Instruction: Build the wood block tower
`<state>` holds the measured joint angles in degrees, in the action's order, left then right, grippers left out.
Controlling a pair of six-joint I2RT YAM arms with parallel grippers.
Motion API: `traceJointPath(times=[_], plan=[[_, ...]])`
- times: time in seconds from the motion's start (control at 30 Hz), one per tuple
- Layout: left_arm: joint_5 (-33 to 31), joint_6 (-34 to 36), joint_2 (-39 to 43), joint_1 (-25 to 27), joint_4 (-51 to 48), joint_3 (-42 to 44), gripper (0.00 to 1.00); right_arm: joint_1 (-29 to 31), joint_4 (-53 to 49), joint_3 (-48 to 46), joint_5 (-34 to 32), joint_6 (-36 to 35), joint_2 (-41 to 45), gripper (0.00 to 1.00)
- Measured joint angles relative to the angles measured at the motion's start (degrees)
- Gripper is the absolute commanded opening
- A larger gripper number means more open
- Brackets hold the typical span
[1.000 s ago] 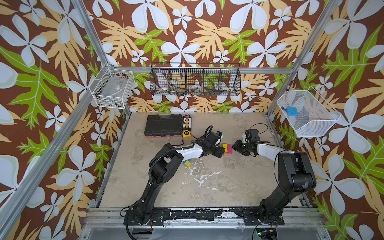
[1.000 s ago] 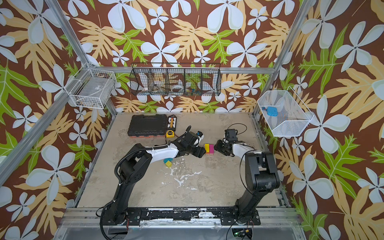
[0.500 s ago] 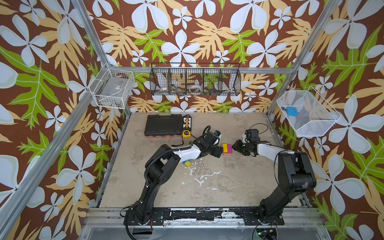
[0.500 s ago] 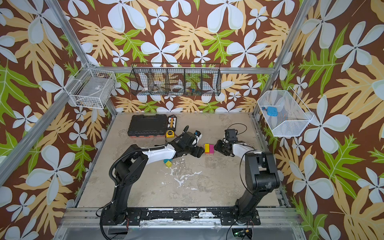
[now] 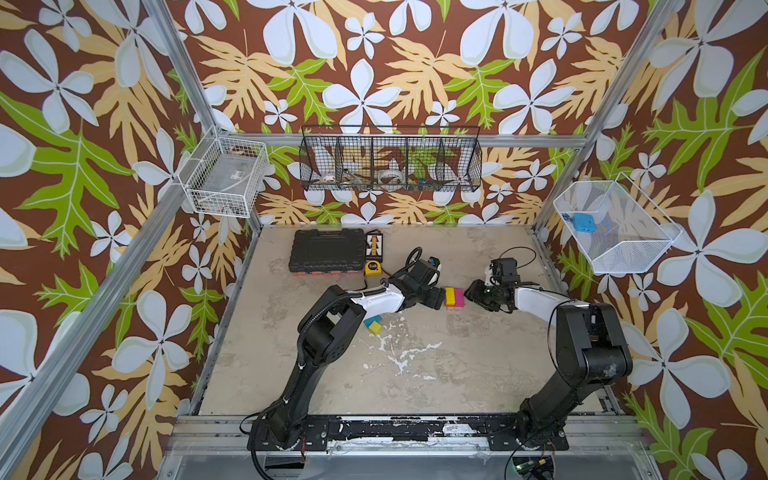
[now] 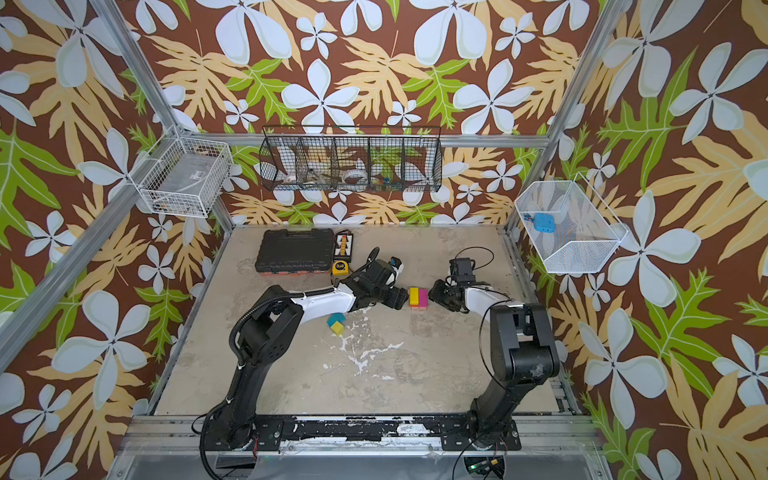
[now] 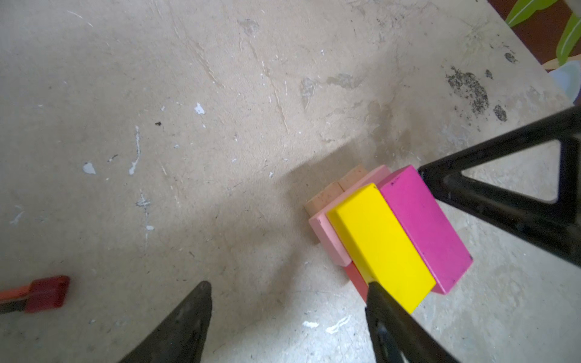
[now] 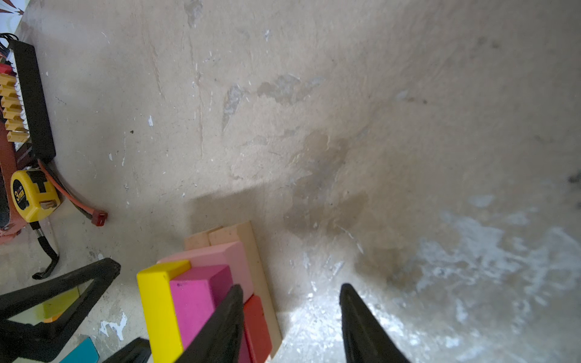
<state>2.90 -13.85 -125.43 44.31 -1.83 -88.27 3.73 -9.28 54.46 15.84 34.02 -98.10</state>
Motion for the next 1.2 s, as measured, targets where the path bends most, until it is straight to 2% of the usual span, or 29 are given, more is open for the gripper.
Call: traceJointPath(times=[1.03, 1.2], plan=[[3.15, -0.83, -0.9, 0.0, 0.39, 0.0, 0.77, 0.04, -0.7, 1.84, -0.87, -0.63, -1.22, 0.49], [2.27, -0.79, 0.57, 0.0, 0.37, 1.03, 0.77, 0.04, -1.57, 0.57, -2.89, -0.15, 1.2, 0.49]])
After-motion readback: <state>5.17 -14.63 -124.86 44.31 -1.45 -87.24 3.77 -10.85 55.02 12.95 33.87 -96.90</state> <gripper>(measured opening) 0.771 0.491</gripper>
